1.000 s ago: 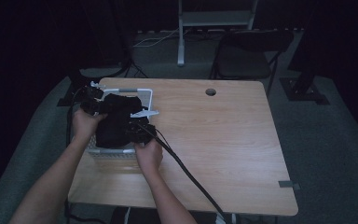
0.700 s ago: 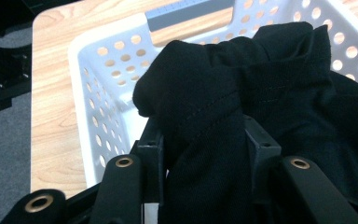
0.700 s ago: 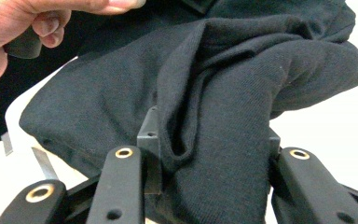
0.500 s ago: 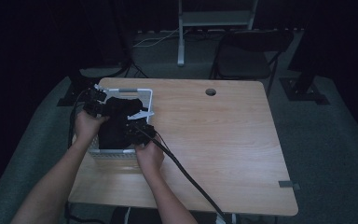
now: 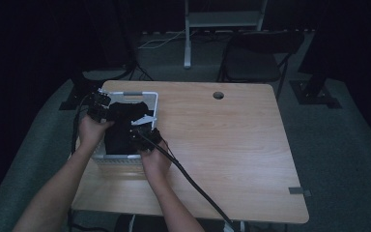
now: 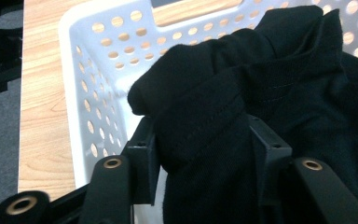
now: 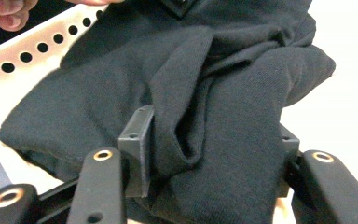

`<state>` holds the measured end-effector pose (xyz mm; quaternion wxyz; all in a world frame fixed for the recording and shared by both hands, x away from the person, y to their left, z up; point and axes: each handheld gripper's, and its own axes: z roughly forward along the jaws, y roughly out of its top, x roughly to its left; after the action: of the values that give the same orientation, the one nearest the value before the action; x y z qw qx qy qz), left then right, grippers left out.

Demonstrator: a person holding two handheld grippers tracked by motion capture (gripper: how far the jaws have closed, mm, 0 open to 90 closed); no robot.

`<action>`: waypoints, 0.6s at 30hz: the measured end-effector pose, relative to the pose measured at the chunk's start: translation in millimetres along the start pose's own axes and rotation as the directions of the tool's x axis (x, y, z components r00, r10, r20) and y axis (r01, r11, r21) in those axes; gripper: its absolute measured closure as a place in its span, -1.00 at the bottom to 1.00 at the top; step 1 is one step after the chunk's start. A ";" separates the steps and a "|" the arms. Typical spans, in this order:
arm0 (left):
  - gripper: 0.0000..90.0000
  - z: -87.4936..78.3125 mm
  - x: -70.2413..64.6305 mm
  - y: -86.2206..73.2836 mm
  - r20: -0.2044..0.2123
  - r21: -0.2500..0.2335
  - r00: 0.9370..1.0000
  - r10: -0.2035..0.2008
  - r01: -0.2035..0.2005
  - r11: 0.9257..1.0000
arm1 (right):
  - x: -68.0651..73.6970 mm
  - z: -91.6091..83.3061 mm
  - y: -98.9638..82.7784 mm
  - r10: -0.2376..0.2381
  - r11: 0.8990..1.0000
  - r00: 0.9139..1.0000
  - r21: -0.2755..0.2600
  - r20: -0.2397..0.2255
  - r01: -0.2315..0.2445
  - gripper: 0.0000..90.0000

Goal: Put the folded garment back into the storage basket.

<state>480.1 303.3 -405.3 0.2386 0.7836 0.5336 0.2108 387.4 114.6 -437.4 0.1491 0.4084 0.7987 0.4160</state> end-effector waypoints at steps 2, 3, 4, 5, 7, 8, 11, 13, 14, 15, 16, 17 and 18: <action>0.13 0.4 1.7 -1.5 0.002 0.001 1.000 -0.006 0.006 1.000 | 0.4 -0.1 -0.1 -0.001 1.000 1.000 -0.005 0.020 0.002 -0.03; 0.13 -0.1 2.6 -2.1 0.001 -0.008 1.000 -0.012 0.012 1.000 | 0.4 -0.3 0.1 -0.002 1.000 1.000 -0.010 0.027 0.003 -0.06; 0.14 -1.3 3.5 -2.5 0.004 -0.014 1.000 -0.017 0.017 1.000 | 0.6 -0.8 0.5 0.001 1.000 0.999 -0.014 0.033 0.000 -0.08; 0.14 -2.5 4.1 -2.7 0.003 -0.027 1.000 -0.023 0.024 0.999 | 0.7 -1.5 0.8 0.002 1.000 0.999 -0.020 0.039 -0.001 -0.11; 0.13 -5.3 5.8 -2.9 0.013 -0.044 0.999 -0.035 0.035 0.998 | 1.0 -3.9 1.9 0.001 0.999 0.999 -0.039 0.047 0.001 -0.13; 0.13 -5.8 6.1 -3.0 0.018 -0.047 0.999 -0.041 0.042 0.998 | 1.4 -6.2 2.9 -0.003 0.998 0.999 -0.057 0.052 0.006 -0.16; -0.01 -5.3 6.6 -3.3 0.031 -0.036 0.999 -0.045 0.046 0.998 | 1.9 -12.6 7.1 -0.005 0.996 0.999 -0.093 0.045 0.009 -0.22; -0.11 -4.1 6.6 -3.3 0.062 -0.022 0.996 -0.062 0.063 0.998 | 0.5 -13.5 8.2 0.003 0.996 0.999 -0.094 0.035 0.000 -0.25; -0.21 -3.8 6.6 -2.8 0.076 -0.013 0.994 -0.074 0.075 0.997 | -0.6 -12.8 8.3 0.008 0.996 1.000 -0.088 0.025 -0.006 -0.28; -0.30 -3.8 6.0 -2.7 0.090 -0.012 0.993 -0.081 0.083 0.996 | -0.9 -12.2 8.2 0.011 0.997 1.000 -0.080 0.022 -0.009 -0.29; -0.30 -4.4 5.2 -2.5 0.108 -0.014 0.991 -0.082 0.084 0.996 | -0.9 -11.7 7.8 0.010 0.997 1.000 -0.075 0.020 -0.009 -0.30; -0.32 -5.5 4.1 -2.2 0.109 -0.022 0.991 -0.082 0.085 0.996 | -0.8 -11.4 7.4 0.011 0.997 1.000 -0.075 0.016 -0.010 -0.31; -0.34 -7.0 2.9 -2.1 0.116 -0.036 0.990 -0.080 0.085 0.996 | -0.8 -11.0 7.0 0.008 0.997 1.000 -0.071 0.013 -0.007 -0.33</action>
<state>475.4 307.7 -400.8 0.2932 0.7666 0.5465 0.1664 385.2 110.3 -425.3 0.1671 0.4088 0.7809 0.4417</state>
